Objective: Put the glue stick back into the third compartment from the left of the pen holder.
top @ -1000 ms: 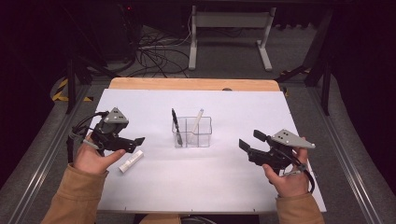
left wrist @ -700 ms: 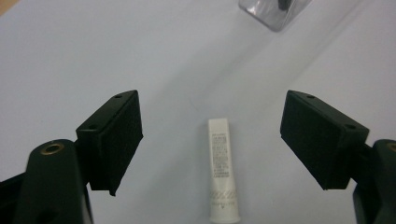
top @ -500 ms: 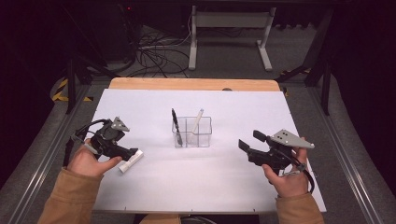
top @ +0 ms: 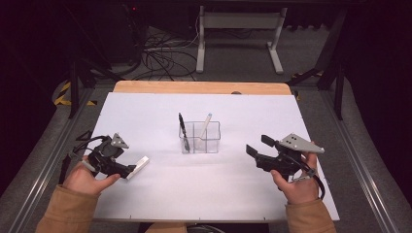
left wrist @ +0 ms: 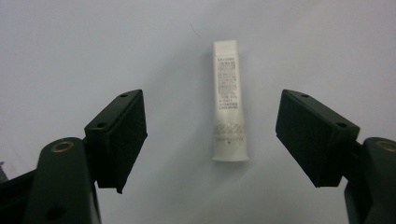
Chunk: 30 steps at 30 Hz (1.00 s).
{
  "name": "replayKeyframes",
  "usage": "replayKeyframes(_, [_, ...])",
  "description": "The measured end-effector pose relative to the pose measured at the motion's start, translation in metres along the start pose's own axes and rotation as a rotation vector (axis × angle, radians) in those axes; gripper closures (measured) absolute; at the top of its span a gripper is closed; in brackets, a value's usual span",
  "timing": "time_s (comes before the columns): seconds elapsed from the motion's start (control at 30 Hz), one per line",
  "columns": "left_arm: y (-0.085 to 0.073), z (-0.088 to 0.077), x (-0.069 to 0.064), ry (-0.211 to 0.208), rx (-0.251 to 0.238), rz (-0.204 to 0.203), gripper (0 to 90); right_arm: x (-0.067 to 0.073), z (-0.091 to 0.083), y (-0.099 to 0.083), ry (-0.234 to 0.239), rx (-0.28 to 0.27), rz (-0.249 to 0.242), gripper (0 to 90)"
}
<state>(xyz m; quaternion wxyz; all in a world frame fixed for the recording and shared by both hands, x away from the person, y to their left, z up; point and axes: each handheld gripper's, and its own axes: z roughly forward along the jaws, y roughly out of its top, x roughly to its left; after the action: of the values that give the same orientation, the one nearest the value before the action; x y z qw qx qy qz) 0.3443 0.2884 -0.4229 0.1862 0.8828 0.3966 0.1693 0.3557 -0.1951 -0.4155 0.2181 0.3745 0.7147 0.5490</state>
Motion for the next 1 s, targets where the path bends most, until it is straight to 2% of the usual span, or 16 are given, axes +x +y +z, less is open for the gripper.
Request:
replayKeyframes(0.2, [-0.012,0.009,-0.004,-0.003,0.017,0.021,26.0,-0.001,0.000,0.000,0.000,-0.001,0.000,30.2])
replayKeyframes(0.27, [-0.016,0.011,-0.005,-0.006,0.012,0.009,26.2,0.000,0.000,0.000,0.000,-0.001,0.001,30.3])
replayKeyframes(0.43, [-0.025,0.018,-0.006,-0.006,-0.007,0.008,27.8,-0.001,-0.001,0.000,-0.001,-0.002,0.004,30.2])
replayKeyframes(0.47, [-0.027,0.018,-0.006,-0.005,-0.003,0.018,28.1,-0.001,-0.001,0.000,-0.001,-0.002,0.004,30.2])
replayKeyframes(0.6, [-0.030,0.024,-0.008,-0.020,0.012,0.015,29.3,-0.001,-0.001,-0.001,0.000,-0.002,0.004,30.2])
replayKeyframes(0.87, [-0.039,0.036,-0.008,-0.047,0.000,0.023,35.0,-0.001,-0.001,0.000,0.000,-0.001,0.005,30.2])
replayKeyframes(1.0, [-0.041,0.035,-0.009,-0.043,-0.010,0.025,40.3,-0.001,-0.001,-0.001,0.000,-0.001,0.004,30.2])
